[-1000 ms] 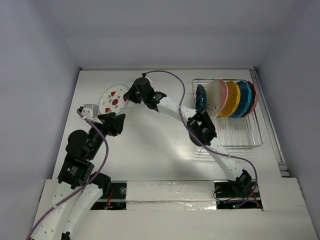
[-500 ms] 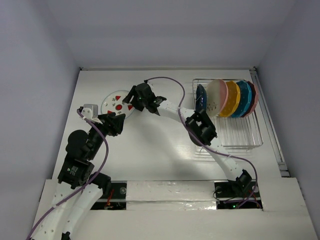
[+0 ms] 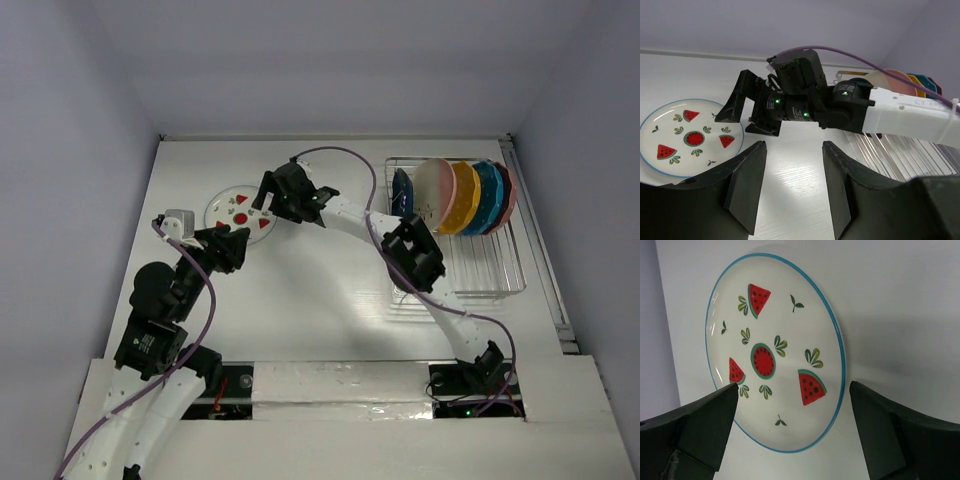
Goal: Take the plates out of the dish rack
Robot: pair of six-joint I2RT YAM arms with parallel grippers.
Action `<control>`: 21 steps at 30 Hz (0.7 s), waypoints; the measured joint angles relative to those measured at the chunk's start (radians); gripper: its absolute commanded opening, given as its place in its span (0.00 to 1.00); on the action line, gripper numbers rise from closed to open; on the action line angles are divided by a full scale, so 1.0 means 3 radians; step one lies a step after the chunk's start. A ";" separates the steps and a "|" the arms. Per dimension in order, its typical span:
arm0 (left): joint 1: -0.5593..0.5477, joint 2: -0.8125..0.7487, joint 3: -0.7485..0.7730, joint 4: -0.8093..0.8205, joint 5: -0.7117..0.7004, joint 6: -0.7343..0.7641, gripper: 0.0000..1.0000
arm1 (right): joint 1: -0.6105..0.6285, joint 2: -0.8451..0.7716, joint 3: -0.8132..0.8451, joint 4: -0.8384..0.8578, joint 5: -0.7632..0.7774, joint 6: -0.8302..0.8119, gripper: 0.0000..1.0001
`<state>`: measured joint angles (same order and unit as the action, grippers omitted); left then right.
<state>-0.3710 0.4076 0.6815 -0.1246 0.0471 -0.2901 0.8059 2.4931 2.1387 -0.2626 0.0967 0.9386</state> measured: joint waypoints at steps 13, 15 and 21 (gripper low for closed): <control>0.0000 -0.0001 0.0000 -0.0003 -0.0006 -0.0003 0.22 | 0.0000 -0.1428 -0.1389 0.0017 0.0408 -0.0847 0.00; 0.0000 -0.0001 0.0000 -0.0004 -0.0028 -0.0010 0.00 | -0.0008 -0.1907 -0.1717 0.0006 0.0593 -0.1045 0.00; 0.0000 -0.0028 0.0004 -0.0042 -0.0198 -0.0014 0.00 | -0.0188 -0.3297 -0.2427 -0.0029 0.1160 -0.1534 0.39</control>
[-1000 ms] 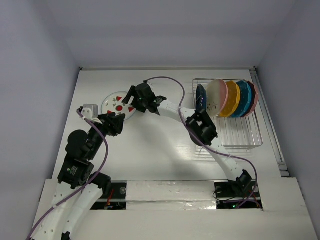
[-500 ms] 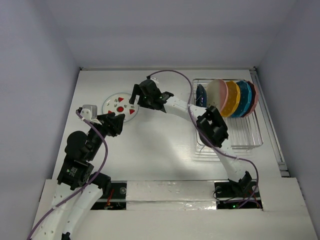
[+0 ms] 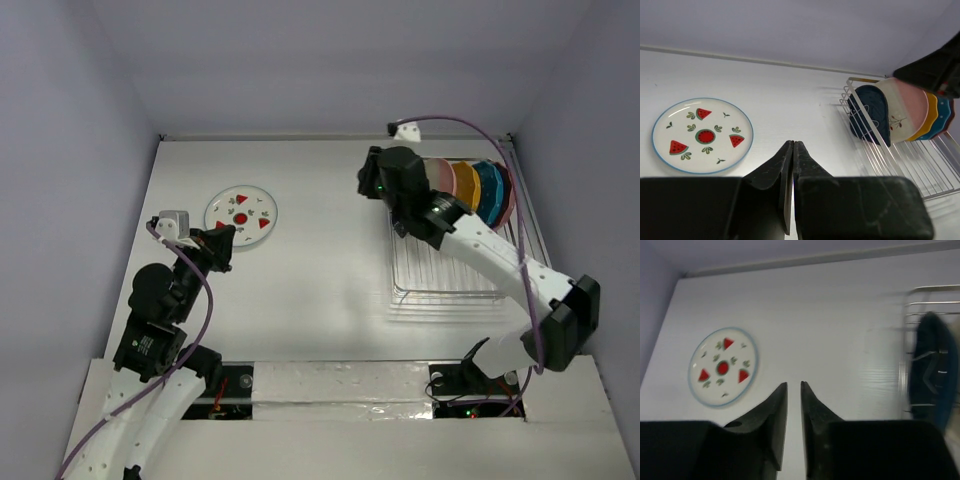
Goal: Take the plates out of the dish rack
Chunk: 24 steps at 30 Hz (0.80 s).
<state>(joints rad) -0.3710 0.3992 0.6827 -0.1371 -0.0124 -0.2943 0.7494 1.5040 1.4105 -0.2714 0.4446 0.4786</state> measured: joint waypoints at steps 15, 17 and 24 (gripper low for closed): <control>0.0000 -0.0001 0.0003 -0.0009 0.0010 -0.0009 0.33 | -0.0797 0.0404 -0.0215 -0.0605 0.0429 -0.0532 0.70; 0.0000 -0.0001 0.0003 -0.0009 0.0010 -0.0009 0.33 | -0.0832 0.0584 -0.0126 -0.0670 0.0453 -0.0559 0.68; 0.0000 -0.0001 0.0003 -0.0009 0.0031 -0.0009 0.34 | -0.0951 0.0997 0.0116 -0.0820 0.0711 -0.0632 0.49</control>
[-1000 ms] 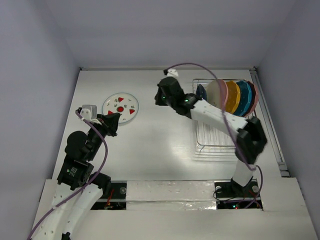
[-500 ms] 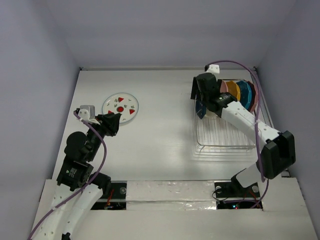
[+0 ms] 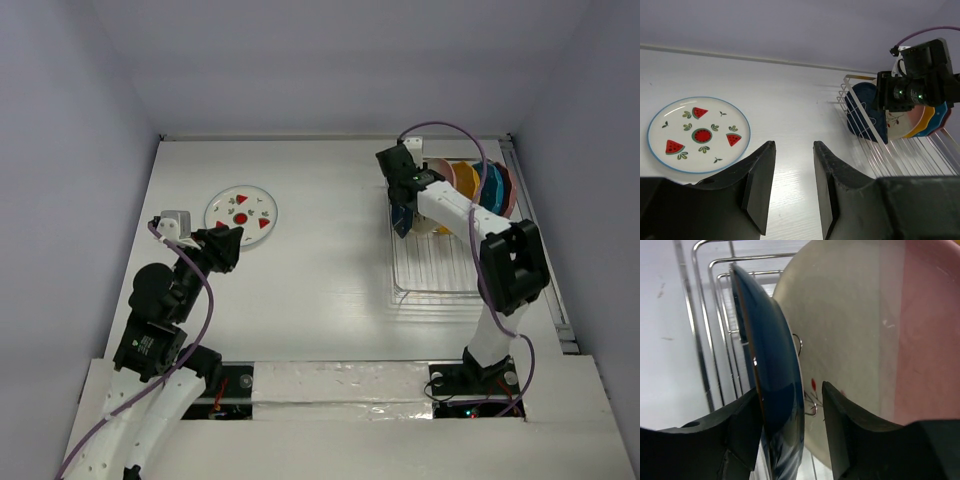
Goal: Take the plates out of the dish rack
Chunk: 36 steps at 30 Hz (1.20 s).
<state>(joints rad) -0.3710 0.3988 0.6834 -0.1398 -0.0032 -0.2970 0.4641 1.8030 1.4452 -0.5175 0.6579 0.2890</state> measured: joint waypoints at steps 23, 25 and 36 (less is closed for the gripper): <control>0.0000 -0.0057 0.0000 0.0000 0.0046 0.0001 0.34 | 0.0062 0.0067 0.0483 -0.0524 0.0401 -0.0389 0.00; 0.0000 -0.0066 0.0000 0.0000 0.0046 0.0001 0.34 | 0.0083 0.0009 0.0557 -0.0591 0.0460 -0.0434 0.00; 0.0000 -0.0074 0.0000 -0.0001 0.0046 0.0001 0.34 | 0.0240 -0.0790 0.0713 -0.0767 0.0446 -0.0361 0.00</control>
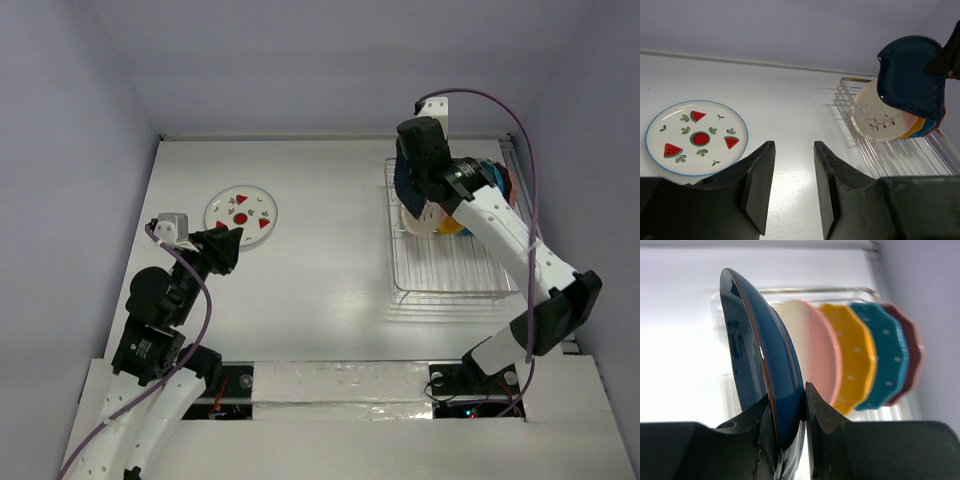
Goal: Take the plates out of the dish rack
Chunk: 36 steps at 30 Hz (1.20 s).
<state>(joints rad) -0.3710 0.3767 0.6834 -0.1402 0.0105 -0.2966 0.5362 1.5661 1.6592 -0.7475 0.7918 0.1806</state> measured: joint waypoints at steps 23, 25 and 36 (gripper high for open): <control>0.0000 0.0006 0.0000 0.0001 0.0014 0.0000 0.62 | 0.0291 0.1372 -0.0126 0.1301 -0.1466 0.1166 0.00; 0.0000 0.0009 0.0000 0.0001 0.0025 0.0000 0.62 | 0.0291 0.1406 -0.0126 0.1378 -0.1507 0.1241 0.00; 0.0000 0.0027 0.0000 0.0003 0.0051 0.0000 0.62 | 0.0291 0.1492 -0.0444 0.1745 -0.1610 0.1537 0.05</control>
<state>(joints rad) -0.3710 0.3847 0.6834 -0.1394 0.0257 -0.2966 0.6235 2.0136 1.5261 -0.2241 0.3088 0.6418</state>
